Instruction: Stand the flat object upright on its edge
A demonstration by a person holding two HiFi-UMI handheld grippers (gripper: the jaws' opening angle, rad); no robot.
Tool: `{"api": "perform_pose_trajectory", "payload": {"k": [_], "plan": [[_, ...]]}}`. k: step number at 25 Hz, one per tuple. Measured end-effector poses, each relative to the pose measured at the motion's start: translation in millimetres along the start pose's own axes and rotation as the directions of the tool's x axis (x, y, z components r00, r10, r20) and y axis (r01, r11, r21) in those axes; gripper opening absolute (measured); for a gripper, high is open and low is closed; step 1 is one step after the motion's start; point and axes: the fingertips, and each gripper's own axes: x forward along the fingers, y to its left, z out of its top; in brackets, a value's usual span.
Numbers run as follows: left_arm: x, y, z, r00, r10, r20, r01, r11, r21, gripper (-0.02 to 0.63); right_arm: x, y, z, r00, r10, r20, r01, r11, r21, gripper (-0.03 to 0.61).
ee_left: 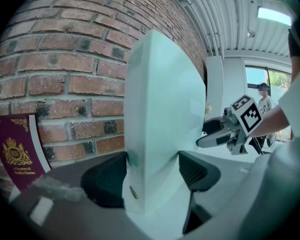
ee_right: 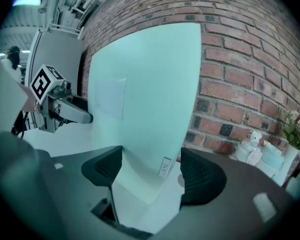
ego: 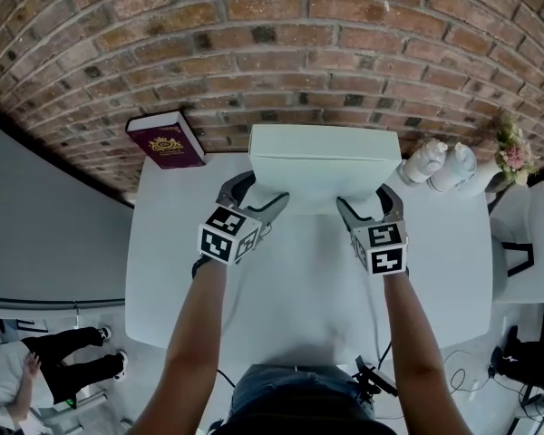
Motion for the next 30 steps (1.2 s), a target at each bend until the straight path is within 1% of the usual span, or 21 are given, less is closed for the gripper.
{"api": "perform_pose_trajectory", "payload": {"k": [5,9,18,22,25,30], "plan": [[-3.0,-1.2,-2.4,1.000,0.008,-0.012,-0.008,1.000,0.001,0.328,-3.1,0.5,-1.7,1.000,-0.020,-0.013,0.021,1.000,0.003,0.368],[-9.8,0.3,-1.2,1.000,0.019,0.006,-0.018,0.999,-0.035,0.374,-8.2,-2.1,-3.3,1.000,-0.025,-0.005,0.025,0.999,0.032,0.370],[-22.1,-6.5,-4.7,0.999,0.047,-0.002,-0.047,0.998,-0.039,0.377,-23.0,-0.7,-6.2,1.000,-0.017,0.009,0.017,0.999,0.046,0.371],[-30.7,-10.5,-3.0,0.997,0.082,0.001,-0.082,0.995,-0.050,0.377,-34.2,-1.3,-6.4,1.000,-0.004,0.027,0.002,0.998,0.058,0.366],[-40.4,-16.0,-1.8,0.994,0.111,0.010,-0.110,0.992,-0.068,0.377,-45.7,0.8,-5.6,0.999,0.022,0.043,-0.026,0.997,0.077,0.356],[-57.7,-30.2,-1.7,0.985,0.169,0.031,-0.165,0.982,-0.092,0.376,-68.2,4.7,-4.9,0.995,0.064,0.075,-0.070,0.995,0.076,0.325]]}}
